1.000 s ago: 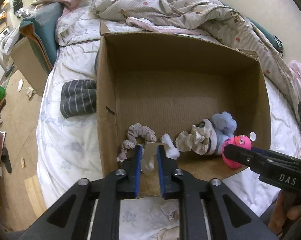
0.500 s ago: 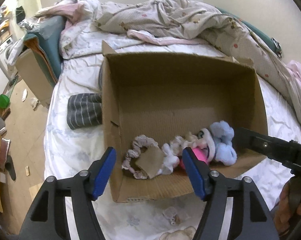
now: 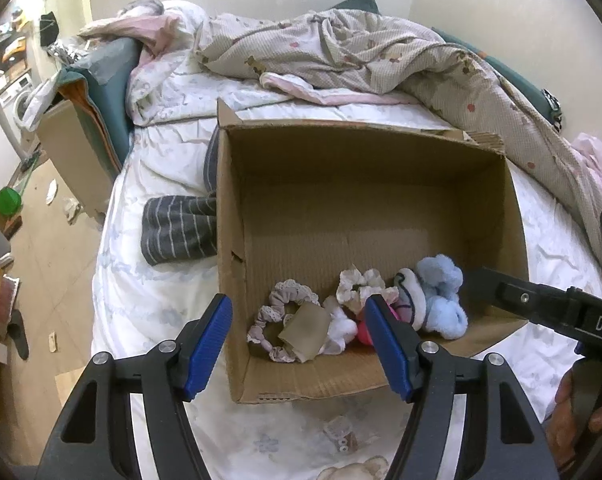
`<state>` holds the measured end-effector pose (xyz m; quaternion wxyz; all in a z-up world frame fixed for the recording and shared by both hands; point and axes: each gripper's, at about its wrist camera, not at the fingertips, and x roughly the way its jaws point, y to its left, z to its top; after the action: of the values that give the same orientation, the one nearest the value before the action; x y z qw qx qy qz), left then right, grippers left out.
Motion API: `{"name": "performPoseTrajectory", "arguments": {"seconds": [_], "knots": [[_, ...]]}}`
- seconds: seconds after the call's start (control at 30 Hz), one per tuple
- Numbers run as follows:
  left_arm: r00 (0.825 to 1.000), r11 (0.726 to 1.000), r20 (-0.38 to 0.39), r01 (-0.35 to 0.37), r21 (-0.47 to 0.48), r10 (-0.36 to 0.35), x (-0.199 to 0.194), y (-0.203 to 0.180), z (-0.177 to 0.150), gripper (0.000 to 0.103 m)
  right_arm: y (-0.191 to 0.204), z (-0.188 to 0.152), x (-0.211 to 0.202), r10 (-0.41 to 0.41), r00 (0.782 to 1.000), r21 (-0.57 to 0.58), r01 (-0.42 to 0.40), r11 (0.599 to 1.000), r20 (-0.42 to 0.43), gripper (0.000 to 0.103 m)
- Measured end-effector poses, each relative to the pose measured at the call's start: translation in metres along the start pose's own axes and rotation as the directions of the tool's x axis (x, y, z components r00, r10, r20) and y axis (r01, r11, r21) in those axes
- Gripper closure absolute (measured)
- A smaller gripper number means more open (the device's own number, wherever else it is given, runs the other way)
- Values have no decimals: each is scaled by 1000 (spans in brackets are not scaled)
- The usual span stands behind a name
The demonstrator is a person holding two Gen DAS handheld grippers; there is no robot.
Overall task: Organize soft objects
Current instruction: 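Withdraw both grippers from the box toward the remaining items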
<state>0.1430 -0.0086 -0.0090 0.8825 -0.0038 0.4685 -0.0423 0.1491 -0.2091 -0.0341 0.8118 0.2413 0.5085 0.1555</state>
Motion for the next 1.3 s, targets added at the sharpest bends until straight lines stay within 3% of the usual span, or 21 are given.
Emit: {"name": "performPoseTrajectory", "arguments": {"seconds": [0.53, 0.83, 1.1, 1.3], "knots": [[999, 998, 13, -29, -60, 30, -27, 10, -27, 37, -4, -16, -20, -34, 999, 11, 34, 999, 17, 22], [998, 998, 38, -56, -38, 57, -42, 9, -42, 37, -7, -31, -33, -50, 998, 22, 49, 999, 23, 22], [996, 996, 43, -75, -47, 77, -46, 18, -61, 37, -13, -50, -35, -55, 998, 40, 56, 998, -3, 22], [995, 994, 15, -97, -44, 98, -39, 31, -75, 37, -9, -58, -29, -86, 995, -34, 85, 996, -50, 22]]}}
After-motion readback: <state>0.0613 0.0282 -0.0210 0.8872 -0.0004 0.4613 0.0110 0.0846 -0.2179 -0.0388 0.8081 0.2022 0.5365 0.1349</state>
